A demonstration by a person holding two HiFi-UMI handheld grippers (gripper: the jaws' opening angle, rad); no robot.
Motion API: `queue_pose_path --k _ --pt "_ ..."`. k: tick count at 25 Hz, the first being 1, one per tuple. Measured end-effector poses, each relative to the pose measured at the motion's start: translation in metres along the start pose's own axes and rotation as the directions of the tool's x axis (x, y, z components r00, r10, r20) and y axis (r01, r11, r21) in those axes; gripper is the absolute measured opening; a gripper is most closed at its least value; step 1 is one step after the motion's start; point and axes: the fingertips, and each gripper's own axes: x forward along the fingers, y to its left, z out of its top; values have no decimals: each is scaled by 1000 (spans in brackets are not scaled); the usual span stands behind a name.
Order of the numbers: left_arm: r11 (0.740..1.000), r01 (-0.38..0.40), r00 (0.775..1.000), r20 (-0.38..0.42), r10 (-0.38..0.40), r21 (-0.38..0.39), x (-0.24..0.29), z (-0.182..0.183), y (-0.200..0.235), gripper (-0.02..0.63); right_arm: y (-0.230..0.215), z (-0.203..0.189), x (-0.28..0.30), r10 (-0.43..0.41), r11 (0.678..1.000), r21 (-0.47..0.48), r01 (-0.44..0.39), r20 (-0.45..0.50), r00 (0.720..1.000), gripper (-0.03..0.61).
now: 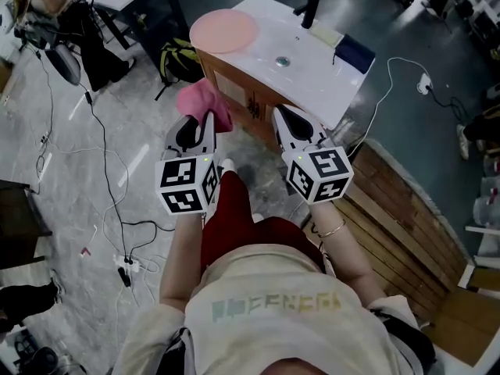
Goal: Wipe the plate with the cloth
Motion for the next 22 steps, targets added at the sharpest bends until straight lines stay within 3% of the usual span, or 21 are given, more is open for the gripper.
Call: queue_pose_path --k 22 --pt "998 67 996 -60 -67 -15 225 37 144 69 -85 12 244 -105 994 34 108 -88 991 38"
